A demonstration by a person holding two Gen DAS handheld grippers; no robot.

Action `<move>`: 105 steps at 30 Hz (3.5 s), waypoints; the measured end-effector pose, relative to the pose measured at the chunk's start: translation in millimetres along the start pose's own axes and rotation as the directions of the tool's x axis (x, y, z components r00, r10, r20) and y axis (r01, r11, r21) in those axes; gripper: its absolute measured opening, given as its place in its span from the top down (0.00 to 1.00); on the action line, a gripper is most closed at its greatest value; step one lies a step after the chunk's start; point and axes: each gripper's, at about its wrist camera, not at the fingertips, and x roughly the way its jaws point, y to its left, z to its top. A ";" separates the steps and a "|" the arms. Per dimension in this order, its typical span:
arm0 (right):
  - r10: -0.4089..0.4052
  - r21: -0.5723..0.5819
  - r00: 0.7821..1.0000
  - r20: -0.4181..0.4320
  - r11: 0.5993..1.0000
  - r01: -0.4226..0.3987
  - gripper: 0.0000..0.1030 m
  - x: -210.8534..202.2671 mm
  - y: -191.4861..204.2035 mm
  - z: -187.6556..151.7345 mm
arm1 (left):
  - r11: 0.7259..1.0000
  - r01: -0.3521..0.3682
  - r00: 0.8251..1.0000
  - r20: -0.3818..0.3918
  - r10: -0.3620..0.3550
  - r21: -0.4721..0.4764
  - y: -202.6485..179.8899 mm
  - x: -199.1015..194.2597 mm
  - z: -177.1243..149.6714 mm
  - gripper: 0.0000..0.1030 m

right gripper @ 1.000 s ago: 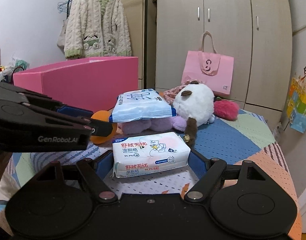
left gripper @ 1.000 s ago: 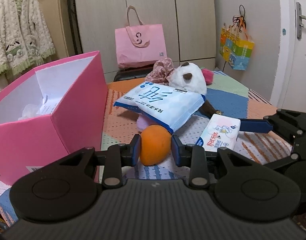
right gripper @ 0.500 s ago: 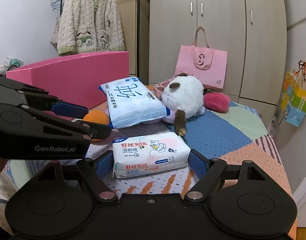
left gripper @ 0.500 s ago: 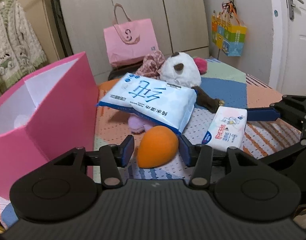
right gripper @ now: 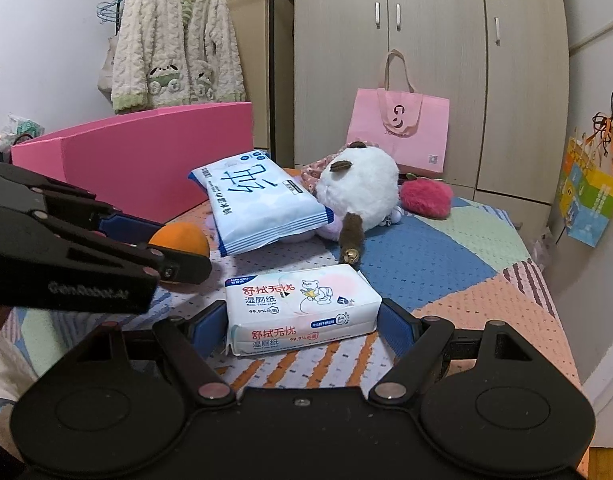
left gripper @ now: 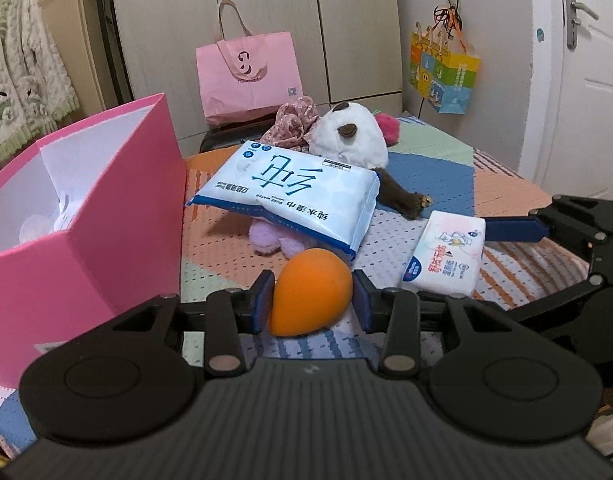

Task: Organize soft objects
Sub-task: 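Lift and carry the orange sponge and wet-wipes pack over the pink box with both tools, then open the left tool to drop the sponge while the right tool drops the wipes into the box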

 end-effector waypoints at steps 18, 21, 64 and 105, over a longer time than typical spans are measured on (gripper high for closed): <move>0.146 -0.071 0.988 -0.046 0.986 -0.149 0.19 -43.4 43.0 14.8 | 0.996 0.077 0.995 -0.065 -0.080 -0.053 39.8 -50.6 -20.9 0.61; 0.183 -0.079 0.981 -0.067 0.979 -0.188 0.19 -49.7 53.8 20.4 | 0.994 0.092 0.993 -0.069 -0.096 -0.063 50.4 -64.1 -22.7 0.61; 0.285 -0.459 0.947 -0.146 0.829 -0.320 0.18 85.2 151.1 201.2 | 0.984 0.067 0.993 -0.087 -0.082 -0.162 240.7 -21.7 96.9 0.61; 0.205 -0.454 0.906 -0.370 0.811 -0.369 0.16 142.2 153.9 223.7 | 0.983 0.107 0.954 -0.265 -0.144 -0.148 248.8 -7.2 113.1 0.39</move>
